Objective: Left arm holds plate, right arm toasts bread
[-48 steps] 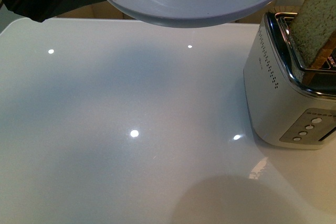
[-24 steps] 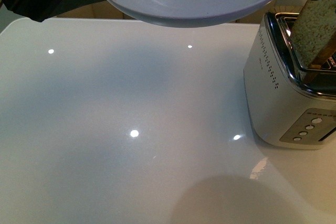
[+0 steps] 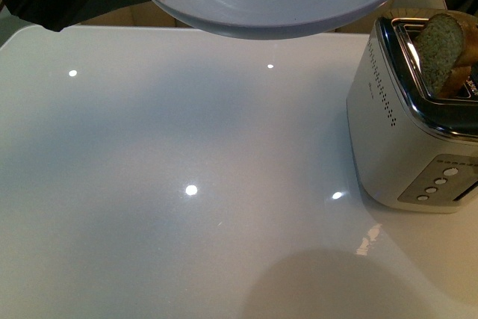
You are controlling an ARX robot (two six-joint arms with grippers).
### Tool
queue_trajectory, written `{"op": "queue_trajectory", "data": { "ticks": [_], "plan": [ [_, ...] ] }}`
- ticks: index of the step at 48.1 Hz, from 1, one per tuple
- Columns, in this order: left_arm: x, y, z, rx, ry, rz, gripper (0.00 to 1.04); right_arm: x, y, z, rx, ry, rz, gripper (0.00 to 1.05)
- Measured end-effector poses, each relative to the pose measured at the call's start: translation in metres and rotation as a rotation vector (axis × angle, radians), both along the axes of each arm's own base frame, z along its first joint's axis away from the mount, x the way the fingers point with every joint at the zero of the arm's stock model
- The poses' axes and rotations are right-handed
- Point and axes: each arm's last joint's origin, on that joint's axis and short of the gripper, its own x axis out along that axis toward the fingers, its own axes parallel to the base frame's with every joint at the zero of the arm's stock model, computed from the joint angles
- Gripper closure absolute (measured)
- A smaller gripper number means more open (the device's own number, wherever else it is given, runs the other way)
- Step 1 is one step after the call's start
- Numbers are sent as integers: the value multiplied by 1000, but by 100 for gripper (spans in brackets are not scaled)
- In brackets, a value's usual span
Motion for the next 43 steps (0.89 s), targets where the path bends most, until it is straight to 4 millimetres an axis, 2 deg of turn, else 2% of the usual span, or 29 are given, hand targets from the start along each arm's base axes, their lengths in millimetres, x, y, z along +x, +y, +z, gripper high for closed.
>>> {"op": "queue_trajectory", "data": {
  "ticks": [6, 14, 17, 19, 22, 27, 36, 40, 43],
  "plan": [
    [0, 0, 0, 0, 0, 0, 102, -23, -3, 19, -49, -78, -8, 7],
    [0, 0, 0, 0, 0, 0, 102, -80, -15, 63, -115, -225, -46, 9],
    [0, 0, 0, 0, 0, 0, 102, -91, -17, 72, -104, -288, -43, 10],
    [0, 0, 0, 0, 0, 0, 102, -95, -19, 71, -72, -382, 16, 18],
    [0, 0, 0, -1, -1, -2, 102, -100, -20, 61, -57, -432, 55, 29],
    [0, 0, 0, -1, -1, 0, 102, -109, -24, 32, -56, -406, 64, 50],
    [0, 0, 0, -1, -1, -1, 102, -120, -35, 16, -53, -412, 60, 74],
    [0, 0, 0, -1, -1, -1, 102, -126, -36, 6, -53, -410, 59, 92],
    [0, 0, 0, -2, -1, -2, 102, -129, -36, 2, -53, -409, 59, 99]
  ]
}}
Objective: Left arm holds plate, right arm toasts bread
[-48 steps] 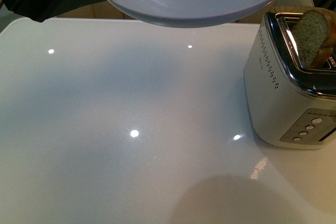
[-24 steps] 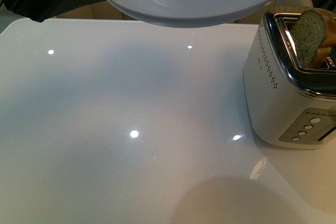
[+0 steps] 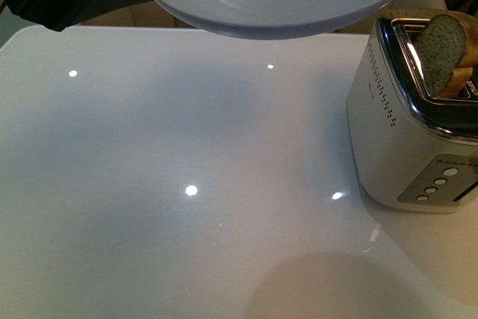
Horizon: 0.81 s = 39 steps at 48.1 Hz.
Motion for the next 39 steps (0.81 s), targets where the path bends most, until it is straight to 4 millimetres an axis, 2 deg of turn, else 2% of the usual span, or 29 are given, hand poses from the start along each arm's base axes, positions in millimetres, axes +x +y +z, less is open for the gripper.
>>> {"op": "queue_trajectory", "data": {
  "ticks": [1, 3, 20, 39],
  "plan": [
    [0, 0, 0, 0, 0, 0, 102, -1, 0, -1, 0, -1, 0, 102],
    [0, 0, 0, 0, 0, 1, 102, -3, 0, -4, 1, -2, 0, 103],
    [0, 0, 0, 1, 0, 1, 102, -18, 0, -23, 3, -3, 0, 103],
    [0, 0, 0, 1, 0, 1, 102, -27, 0, -32, 3, -6, 0, 103]
  ]
}}
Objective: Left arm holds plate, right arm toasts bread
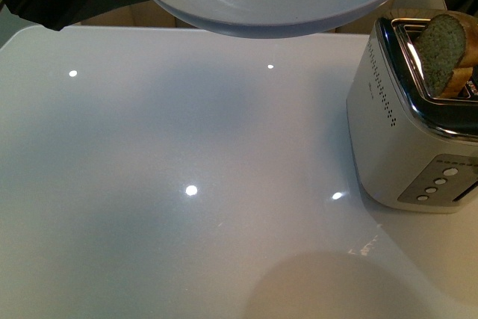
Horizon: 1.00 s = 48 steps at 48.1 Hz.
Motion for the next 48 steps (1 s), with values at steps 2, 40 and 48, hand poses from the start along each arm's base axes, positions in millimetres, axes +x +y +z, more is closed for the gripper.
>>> {"op": "queue_trajectory", "data": {
  "ticks": [2, 40, 48],
  "plan": [
    [0, 0, 0, 0, 0, 0, 102, -1, 0, -1, 0, 1, 0, 103],
    [0, 0, 1, -1, -1, -1, 102, -22, 0, -6, 0, -22, 1, 103],
    [0, 0, 1, -1, -2, -1, 102, -22, 0, -6, 0, -24, 1, 91]
  ]
}}
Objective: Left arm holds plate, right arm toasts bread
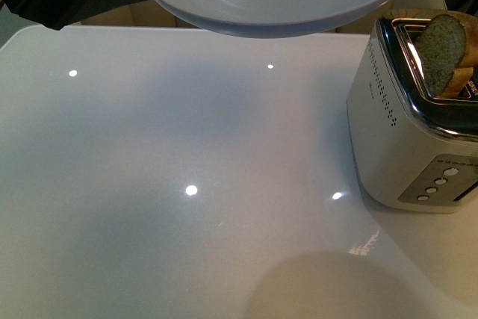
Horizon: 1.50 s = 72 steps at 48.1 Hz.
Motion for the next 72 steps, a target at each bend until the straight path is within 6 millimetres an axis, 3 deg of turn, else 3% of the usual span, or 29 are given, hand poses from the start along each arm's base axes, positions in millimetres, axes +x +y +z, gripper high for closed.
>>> {"op": "queue_trajectory", "data": {
  "ticks": [4, 17, 25, 31, 37, 44, 50, 57, 63, 72],
  "plan": [
    [0, 0, 0, 0, 0, 1, 102, 0, 0, 0, 0, 0, 0, 75],
    [0, 0, 0, 1, 0, 1, 102, 0, 0, 0, 0, 0, 0, 40],
    [0, 0, 0, 0, 0, 1, 102, 0, 0, 0, 0, 0, 0, 8],
    [0, 0, 0, 1, 0, 0, 102, 0, 0, 0, 0, 0, 0, 9],
    [-1, 2, 3, 168, -10, -20, 102, 0, 0, 0, 0, 0, 0, 9],
    [1, 5, 4, 230, -33, -63, 102, 0, 0, 0, 0, -1, 0, 9],
    [6, 16, 4, 246, -41, -66, 102, 0, 0, 0, 0, -1, 0, 9],
    [17, 41, 6, 248, -47, -31, 102, 0, 0, 0, 0, -1, 0, 9],
    [30, 78, 6, 264, -71, 29, 102, 0, 0, 0, 0, -1, 0, 9],
    [50, 135, -22, 292, -49, 120, 102, 0, 0, 0, 0, -1, 0, 9]
  ]
}}
